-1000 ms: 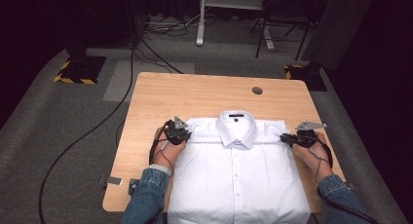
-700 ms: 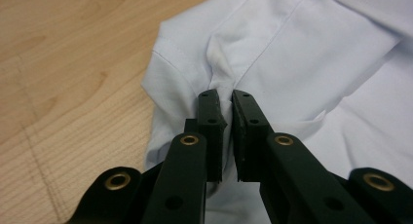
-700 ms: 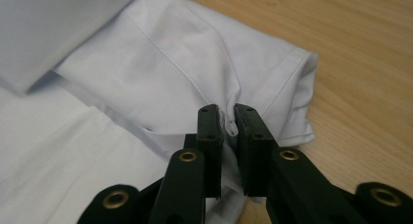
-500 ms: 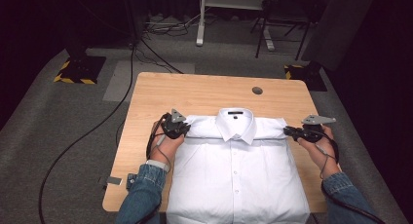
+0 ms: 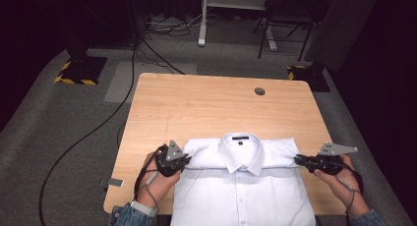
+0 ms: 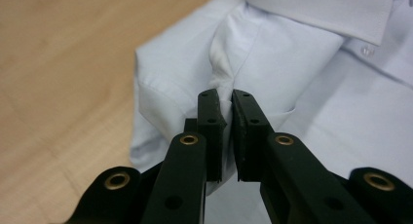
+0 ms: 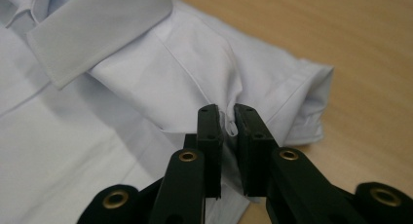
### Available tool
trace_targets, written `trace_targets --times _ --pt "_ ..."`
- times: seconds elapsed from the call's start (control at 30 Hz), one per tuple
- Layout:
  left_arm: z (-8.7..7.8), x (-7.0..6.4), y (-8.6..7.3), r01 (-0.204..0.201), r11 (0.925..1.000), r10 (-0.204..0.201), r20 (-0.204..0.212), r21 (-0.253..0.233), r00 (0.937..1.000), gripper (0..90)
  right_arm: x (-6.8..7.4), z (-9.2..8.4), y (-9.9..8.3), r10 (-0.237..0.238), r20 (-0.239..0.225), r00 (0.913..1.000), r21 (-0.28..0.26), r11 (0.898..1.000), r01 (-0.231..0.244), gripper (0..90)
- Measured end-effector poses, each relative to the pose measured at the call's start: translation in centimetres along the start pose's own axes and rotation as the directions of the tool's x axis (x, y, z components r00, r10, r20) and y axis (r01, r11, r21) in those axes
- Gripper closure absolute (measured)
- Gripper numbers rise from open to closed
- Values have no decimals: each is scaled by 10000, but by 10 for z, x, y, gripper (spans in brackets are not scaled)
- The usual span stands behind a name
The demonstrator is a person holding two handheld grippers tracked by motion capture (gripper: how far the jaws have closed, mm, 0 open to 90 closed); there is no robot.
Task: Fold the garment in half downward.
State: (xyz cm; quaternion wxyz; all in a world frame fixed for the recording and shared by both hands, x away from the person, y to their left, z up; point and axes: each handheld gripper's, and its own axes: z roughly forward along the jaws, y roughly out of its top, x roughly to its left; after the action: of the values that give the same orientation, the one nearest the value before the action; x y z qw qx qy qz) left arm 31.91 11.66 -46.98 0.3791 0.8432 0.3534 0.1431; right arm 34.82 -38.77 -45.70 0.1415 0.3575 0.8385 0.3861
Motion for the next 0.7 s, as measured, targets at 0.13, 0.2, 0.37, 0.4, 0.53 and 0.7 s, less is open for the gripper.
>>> trace_targets --times 0.13,0.2,0.37,0.4,0.53,0.7 --pt "18 -4 -17 126 9990 -128 30 428 9999 829 0 10 -23 419 -148 9990 279 9987 -415 817" --pt "24 -2 -19 254 9989 -253 -28 383 9997 829 -2 15 -27 482 -136 9987 368 9982 -477 817" --pt "34 7 -12 161 9996 -153 -321 242 9994 829 -9 26 -23 422 84 9991 482 9979 -425 817" --pt "36 9 -10 130 9996 -120 -411 235 9991 829 -11 28 -22 422 117 9990 477 9979 -428 817" --pt "44 18 -3 202 9996 -189 -630 201 9978 829 -17 36 -15 432 328 9985 464 9979 -447 817" --pt "46 34 15 386 9992 -376 -807 104 9960 831 -26 37 4 427 489 9979 199 9988 -438 818"
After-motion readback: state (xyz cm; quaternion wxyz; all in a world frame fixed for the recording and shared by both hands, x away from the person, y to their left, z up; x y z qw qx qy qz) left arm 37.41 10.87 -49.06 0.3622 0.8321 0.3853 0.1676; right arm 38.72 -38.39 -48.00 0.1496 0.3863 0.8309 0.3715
